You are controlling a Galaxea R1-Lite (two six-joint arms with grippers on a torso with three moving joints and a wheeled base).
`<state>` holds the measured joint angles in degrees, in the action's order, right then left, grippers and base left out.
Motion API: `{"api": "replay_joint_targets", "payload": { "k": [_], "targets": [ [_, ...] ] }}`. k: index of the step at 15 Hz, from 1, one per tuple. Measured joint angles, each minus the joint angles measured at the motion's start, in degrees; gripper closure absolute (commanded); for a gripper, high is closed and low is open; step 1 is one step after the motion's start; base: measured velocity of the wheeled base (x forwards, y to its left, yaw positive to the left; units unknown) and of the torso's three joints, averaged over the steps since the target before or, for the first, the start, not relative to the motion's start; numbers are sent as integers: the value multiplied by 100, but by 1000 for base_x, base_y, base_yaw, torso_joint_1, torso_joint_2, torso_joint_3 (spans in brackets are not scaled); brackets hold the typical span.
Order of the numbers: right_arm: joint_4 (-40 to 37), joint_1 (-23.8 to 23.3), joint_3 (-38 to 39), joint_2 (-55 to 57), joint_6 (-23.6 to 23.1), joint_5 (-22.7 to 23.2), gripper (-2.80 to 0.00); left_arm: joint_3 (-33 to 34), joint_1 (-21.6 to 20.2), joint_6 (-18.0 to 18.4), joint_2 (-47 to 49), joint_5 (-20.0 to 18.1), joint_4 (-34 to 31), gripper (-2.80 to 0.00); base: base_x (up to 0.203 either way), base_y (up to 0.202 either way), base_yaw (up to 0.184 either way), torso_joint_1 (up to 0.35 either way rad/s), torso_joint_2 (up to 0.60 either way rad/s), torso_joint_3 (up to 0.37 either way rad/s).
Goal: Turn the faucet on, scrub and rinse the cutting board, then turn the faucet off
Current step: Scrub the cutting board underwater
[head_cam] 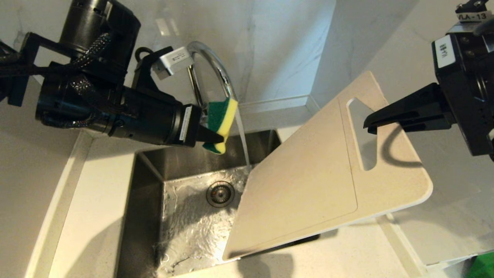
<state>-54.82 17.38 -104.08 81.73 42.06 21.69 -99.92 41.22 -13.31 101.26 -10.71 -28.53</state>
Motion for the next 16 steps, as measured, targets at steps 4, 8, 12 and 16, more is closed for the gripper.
{"api": "replay_joint_targets", "payload": {
  "k": [4,8,12,16],
  "targets": [
    [6,-5,12,-11,-2,138,0,-1141,582,-408,463,-493,-1081,0,0,0,0,0,0,0],
    [11,-2,12,-68,-2,144,0,-1324,864,-497,699,-841,-1347,0,0,0,0,0,0,0],
    [15,0,12,-192,-12,276,0,-1337,921,-295,962,-918,-1399,0,0,0,0,0,0,0],
    [0,-5,20,-305,-9,273,0,-1331,1059,-206,1178,-923,-1389,0,0,0,0,0,0,0]
  ]
}}
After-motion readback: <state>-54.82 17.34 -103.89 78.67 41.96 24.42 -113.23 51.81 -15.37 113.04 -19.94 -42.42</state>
